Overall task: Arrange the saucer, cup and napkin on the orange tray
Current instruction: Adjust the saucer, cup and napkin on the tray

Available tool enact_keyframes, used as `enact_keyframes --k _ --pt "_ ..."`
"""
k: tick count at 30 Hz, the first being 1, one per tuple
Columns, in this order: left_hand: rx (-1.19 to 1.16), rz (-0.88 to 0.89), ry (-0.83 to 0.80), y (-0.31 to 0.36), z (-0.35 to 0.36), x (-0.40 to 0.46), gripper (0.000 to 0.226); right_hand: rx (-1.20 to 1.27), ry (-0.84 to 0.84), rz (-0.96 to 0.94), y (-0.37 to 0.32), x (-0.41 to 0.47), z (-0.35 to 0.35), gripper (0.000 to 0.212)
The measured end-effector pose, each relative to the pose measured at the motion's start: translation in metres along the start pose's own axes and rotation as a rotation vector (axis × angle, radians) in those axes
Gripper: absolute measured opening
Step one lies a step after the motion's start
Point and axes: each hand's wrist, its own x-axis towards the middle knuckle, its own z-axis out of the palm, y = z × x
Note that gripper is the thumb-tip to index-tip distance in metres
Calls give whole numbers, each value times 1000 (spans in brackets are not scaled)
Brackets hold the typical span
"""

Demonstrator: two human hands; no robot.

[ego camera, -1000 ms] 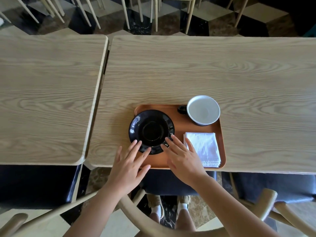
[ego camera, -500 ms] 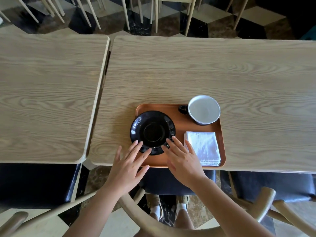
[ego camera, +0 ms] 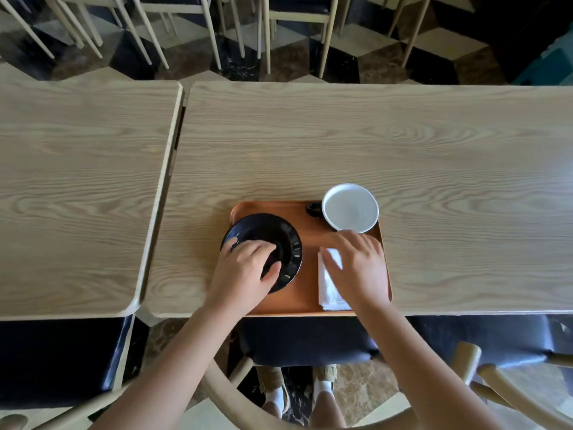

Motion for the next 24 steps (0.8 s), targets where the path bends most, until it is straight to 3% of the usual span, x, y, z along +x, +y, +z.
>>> enact_keyframes --k 4,10,15,24 --pt "-135 -76 20 24 5 66 40 -46 -84 344 44 39 -21 36" --pt "-172 -205 -256 58 28 129 44 147 -292 589 80 77 -19 42" --pt "-275 -280 -232 58 36 132 34 222 -259 566 79 77 -19 23" --pt "-352 -293 -153 57 39 105 34 267 -279 528 76 67 -22 24"
